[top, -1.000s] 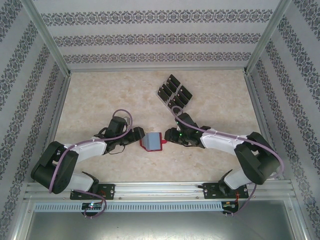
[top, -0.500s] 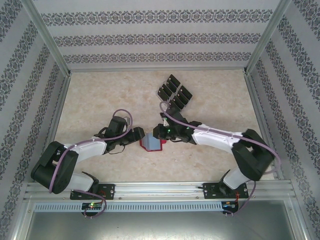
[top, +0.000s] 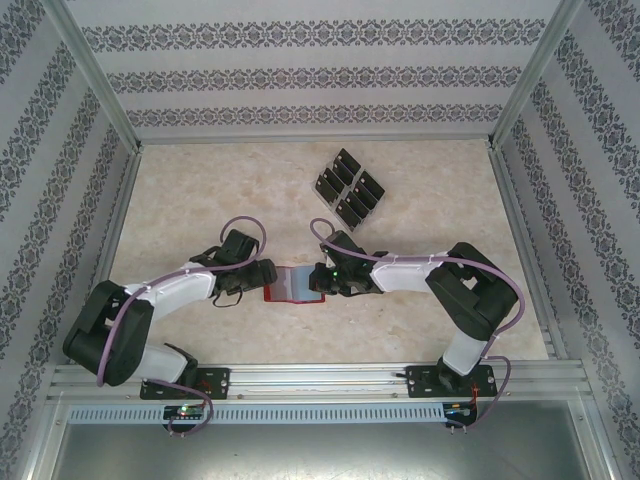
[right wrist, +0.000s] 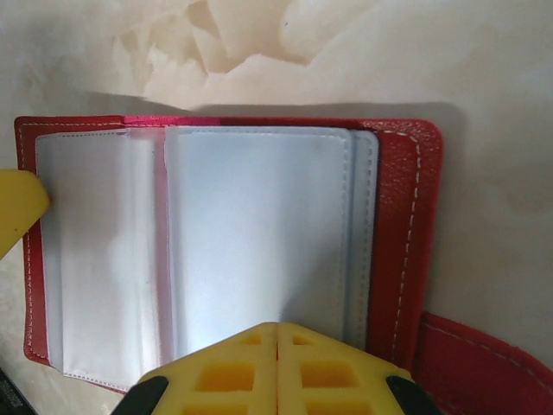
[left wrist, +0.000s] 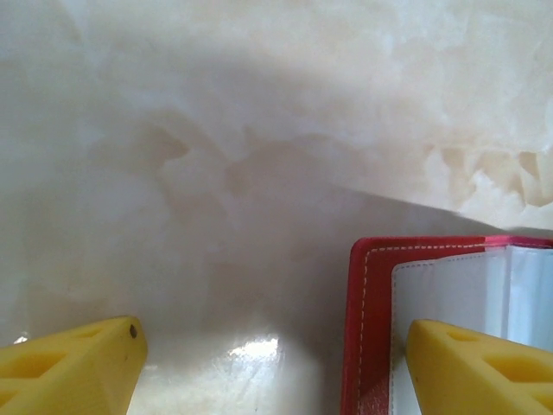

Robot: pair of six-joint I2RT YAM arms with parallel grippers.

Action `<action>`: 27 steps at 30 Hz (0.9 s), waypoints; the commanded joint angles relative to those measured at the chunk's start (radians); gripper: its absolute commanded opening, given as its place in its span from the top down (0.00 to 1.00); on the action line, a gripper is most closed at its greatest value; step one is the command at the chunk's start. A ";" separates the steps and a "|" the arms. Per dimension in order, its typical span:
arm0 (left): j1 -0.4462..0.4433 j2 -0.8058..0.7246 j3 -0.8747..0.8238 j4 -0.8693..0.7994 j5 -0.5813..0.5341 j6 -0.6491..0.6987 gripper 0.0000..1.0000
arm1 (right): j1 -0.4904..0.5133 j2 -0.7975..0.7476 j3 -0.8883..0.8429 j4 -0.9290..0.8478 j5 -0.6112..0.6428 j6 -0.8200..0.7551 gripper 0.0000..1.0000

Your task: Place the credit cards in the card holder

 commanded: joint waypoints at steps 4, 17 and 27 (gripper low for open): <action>-0.008 0.089 0.033 -0.094 -0.056 0.062 0.18 | 0.004 0.024 -0.015 0.015 0.030 0.022 0.91; -0.009 -0.155 0.180 -0.233 -0.061 0.096 0.14 | 0.015 -0.009 -0.024 0.006 0.039 0.035 0.91; -0.071 -0.080 0.255 -0.224 0.014 0.139 0.16 | 0.020 -0.004 -0.022 0.012 0.044 0.041 0.92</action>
